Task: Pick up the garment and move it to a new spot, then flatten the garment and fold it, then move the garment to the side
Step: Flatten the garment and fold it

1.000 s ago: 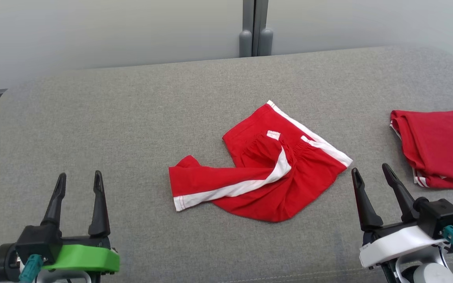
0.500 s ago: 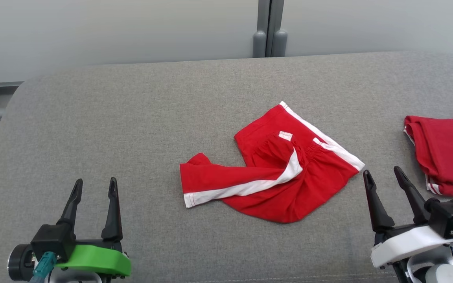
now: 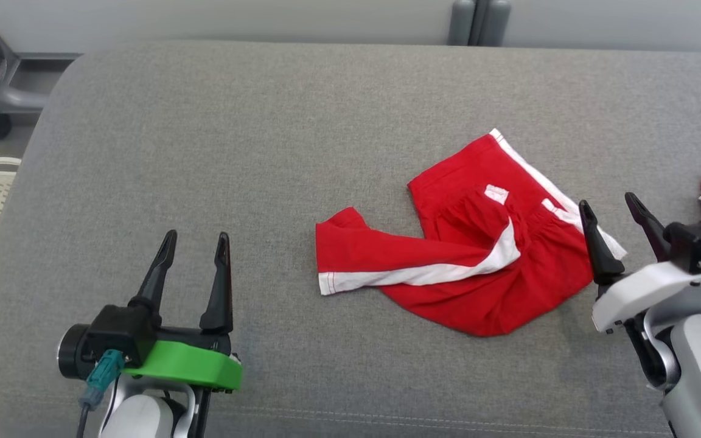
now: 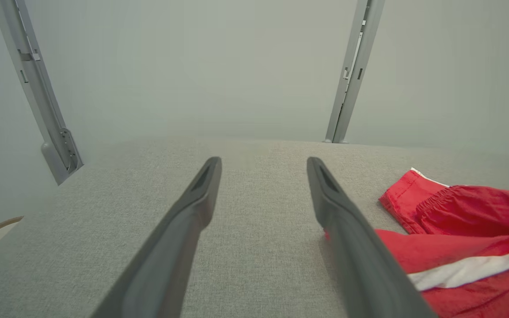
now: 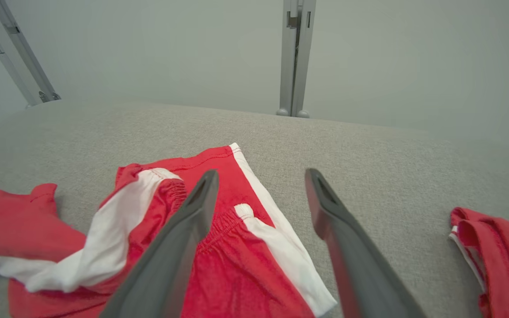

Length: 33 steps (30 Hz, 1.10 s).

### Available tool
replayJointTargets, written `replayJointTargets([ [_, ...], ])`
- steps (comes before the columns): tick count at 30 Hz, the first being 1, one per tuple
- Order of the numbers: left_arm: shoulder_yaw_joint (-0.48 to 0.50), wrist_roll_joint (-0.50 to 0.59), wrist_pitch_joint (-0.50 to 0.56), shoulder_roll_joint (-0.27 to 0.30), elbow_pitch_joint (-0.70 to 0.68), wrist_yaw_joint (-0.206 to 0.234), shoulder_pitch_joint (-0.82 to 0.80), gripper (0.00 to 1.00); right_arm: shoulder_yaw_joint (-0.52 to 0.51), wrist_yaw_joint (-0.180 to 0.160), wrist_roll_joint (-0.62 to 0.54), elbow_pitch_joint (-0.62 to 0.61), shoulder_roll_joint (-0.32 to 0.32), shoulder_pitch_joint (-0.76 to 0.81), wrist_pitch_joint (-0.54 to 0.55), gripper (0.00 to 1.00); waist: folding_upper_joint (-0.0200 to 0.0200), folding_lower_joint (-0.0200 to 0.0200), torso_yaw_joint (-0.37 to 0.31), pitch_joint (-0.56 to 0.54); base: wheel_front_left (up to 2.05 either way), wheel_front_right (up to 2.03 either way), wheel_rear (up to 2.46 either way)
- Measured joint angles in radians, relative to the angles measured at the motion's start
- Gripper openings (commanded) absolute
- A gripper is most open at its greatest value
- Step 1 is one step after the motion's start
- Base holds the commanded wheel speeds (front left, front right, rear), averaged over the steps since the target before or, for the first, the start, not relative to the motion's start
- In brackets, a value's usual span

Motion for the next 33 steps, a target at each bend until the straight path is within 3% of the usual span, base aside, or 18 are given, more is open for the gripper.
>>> replayJointTargets([
  [7,-0.018,0.007,-0.013,-0.035,0.028,-0.020,-0.052,1.00,0.196,0.000,0.111,0.116,-0.103,-0.163,0.047,1.00,0.0000,0.0000,0.057,0.083,0.00,0.00,0.00],
  [13,-0.019,0.023,-0.019,-0.066,0.052,-0.030,-0.089,1.00,0.356,0.000,0.258,0.116,-0.195,-0.261,0.116,1.00,0.0000,0.0001,0.098,0.150,0.00,0.00,0.00],
  [18,-0.004,0.036,-0.022,-0.091,0.064,-0.048,-0.111,1.00,0.510,0.000,0.411,0.033,-0.301,-0.307,0.199,1.00,0.0000,0.0001,0.121,0.202,0.00,0.00,0.00],
  [25,0.026,0.063,-0.022,-0.114,0.061,-0.061,-0.114,1.00,0.582,0.000,0.581,-0.110,-0.407,-0.316,0.235,1.00,0.0000,0.0001,0.116,0.224,0.00,0.00,0.00],
  [33,0.045,0.089,-0.022,-0.138,0.067,-0.080,-0.115,1.00,0.662,0.000,0.664,-0.174,-0.457,-0.316,0.263,1.00,0.0000,0.0001,0.104,0.228,0.00,0.00,0.00],
])
